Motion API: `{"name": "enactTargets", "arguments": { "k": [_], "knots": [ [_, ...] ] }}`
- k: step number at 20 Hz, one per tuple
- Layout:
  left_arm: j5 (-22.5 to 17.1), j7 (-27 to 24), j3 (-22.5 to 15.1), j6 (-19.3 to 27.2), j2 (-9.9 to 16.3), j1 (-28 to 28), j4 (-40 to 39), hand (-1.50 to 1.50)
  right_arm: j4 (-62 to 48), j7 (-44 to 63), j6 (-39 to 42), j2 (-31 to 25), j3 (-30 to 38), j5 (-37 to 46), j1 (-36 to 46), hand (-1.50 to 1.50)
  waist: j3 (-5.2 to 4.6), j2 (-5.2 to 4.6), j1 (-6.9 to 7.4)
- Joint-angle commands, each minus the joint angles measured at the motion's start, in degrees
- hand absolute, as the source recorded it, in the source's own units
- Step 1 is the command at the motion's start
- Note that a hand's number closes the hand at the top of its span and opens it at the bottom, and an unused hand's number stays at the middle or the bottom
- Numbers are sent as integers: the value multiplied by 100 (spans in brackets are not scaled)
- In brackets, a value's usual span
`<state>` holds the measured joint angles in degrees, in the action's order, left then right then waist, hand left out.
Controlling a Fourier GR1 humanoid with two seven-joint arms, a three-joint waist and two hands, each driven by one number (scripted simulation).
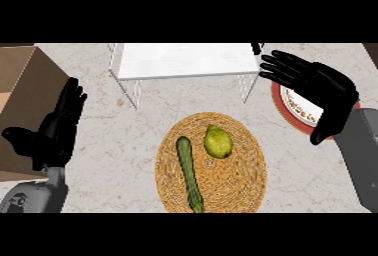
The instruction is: Pick the pear from the placemat and place it in the tiered shelf
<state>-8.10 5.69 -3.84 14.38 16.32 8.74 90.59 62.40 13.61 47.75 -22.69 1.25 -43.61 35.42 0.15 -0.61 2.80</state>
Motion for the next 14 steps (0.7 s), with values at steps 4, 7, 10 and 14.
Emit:
{"name": "enactTargets", "arguments": {
  "k": [4, 7, 10, 14],
  "knots": [
    [9, 68, 25, -34, 39, -176, 185, 0, 124, -191, 339, -448, -456, 1833, 872, -150, -13, 25, -49],
    [-8, 24, 79, -94, 51, -419, 395, 0, -83, -283, 35, -45, -675, 2445, 1095, -150, -15, 40, -114],
    [121, 218, 86, 29, -59, -13, 193, 0, -83, -883, -4, 266, -973, 3289, 736, -150, -12, 35, -197],
    [227, 66, 3, 78, -187, -439, 459, 0, 8, -1067, -431, 380, -1309, 4144, 652, -150, -12, 45, -185]
  ]
}}
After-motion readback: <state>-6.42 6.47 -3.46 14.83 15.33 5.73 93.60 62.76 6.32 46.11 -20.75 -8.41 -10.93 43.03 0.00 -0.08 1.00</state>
